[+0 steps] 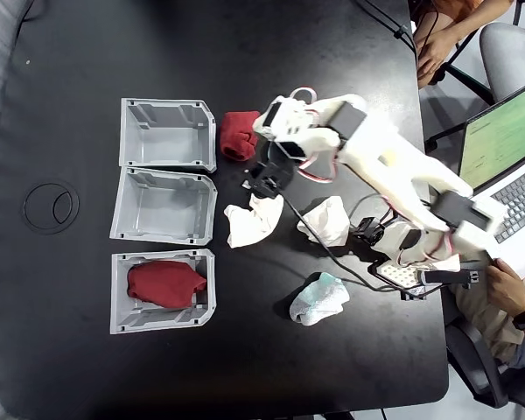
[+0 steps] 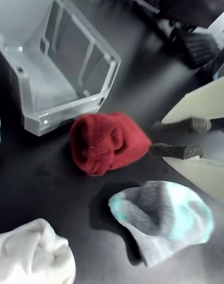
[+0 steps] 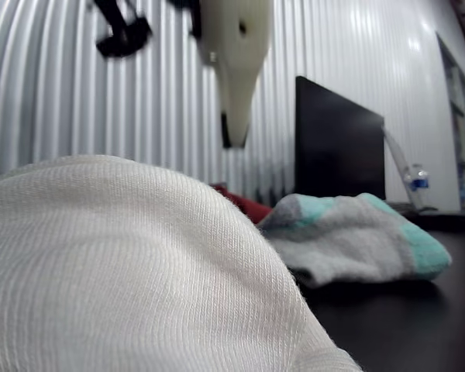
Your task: Put the sock in the container
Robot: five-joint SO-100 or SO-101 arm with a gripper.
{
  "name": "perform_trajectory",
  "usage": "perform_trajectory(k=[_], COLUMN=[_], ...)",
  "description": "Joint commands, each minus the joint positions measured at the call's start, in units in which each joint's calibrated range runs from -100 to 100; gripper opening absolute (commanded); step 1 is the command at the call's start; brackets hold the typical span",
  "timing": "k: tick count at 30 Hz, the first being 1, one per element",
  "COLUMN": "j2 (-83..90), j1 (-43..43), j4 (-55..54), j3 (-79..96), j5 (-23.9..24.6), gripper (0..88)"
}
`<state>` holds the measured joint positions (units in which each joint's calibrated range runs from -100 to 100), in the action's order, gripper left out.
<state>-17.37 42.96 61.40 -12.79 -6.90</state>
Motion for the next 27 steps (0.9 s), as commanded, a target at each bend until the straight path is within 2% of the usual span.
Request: perform_trajectory(k=[1,8,11,22,24,27], j2=[-5.7,-11.4,-11.7,-22.6,-24.7,-27.1], j1=[-0.3,-0.7,-1.4,-1.5,-1.4,-1.4], j4=[0.5,5.6,5.6,5.6,5.7,5.9], j3=[-8.8,-15.8,-15.7,-22.9,-24.8,-26.4], j5=[-0.1,-1.8,-2.5,-2.2,-2.4,-2.4], gripper=[11.8,31.7,34.8,34.4,30.9,19.4])
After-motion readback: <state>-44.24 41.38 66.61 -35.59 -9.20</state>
